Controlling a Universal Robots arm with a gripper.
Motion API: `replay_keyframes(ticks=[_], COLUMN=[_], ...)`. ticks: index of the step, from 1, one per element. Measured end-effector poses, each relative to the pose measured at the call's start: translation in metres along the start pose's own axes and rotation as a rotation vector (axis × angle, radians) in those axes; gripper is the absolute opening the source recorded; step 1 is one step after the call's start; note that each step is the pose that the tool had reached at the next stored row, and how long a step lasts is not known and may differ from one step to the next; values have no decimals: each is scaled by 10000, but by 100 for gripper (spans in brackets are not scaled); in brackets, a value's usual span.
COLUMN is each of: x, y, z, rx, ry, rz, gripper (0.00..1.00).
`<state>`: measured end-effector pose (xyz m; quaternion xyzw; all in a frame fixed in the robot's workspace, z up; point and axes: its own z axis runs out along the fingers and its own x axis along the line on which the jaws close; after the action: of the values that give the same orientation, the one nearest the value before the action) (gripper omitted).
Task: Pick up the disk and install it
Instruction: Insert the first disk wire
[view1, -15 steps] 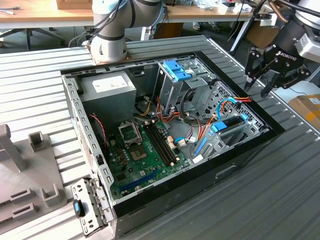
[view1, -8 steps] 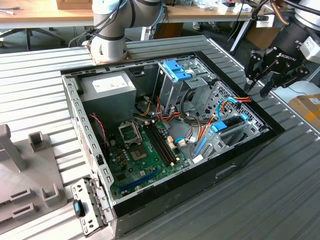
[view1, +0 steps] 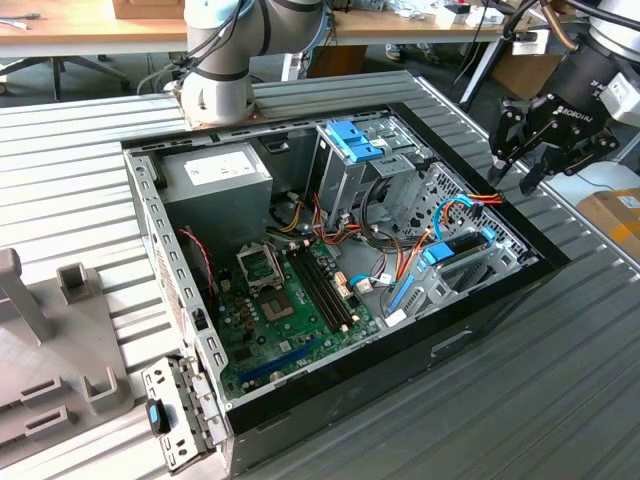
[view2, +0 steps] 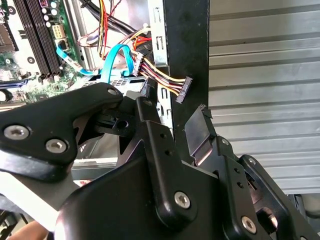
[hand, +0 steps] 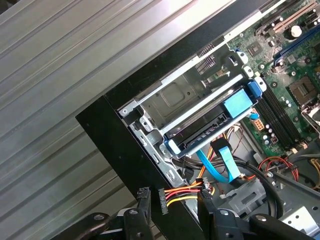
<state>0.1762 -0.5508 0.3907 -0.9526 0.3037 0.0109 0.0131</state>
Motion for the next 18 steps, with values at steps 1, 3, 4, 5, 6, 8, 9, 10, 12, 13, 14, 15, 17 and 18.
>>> replay_keyframes(ticks=[1,3,4,5,6,8,9,10,12,13,14,15,17,18], x=[0,1,1,1,1,1,1,1,1,1,1,1,1,1], y=[0,0,-1,-1,-1,-1,-1,-1,-1,-1,-1,-1,-1,-1], z=[0,0,0,0,0,0,0,0,4,4,5,6,8,9], rx=[-1,-1,-1,-1,-1,-1,-1,-2,-2,-3,-3,-3,-3,-3], ry=[-1,-2,-2,-3,-2,-3,-3,-2,-3,-3,-3,-3,-3,-3], rz=[-18,-51,-64,-73,-74,-77,-78,-82,-96,-101,-107,-117,-129,-135], gripper=[50,50,50,50,50,50,50,50,50,50,50,50,50,50])
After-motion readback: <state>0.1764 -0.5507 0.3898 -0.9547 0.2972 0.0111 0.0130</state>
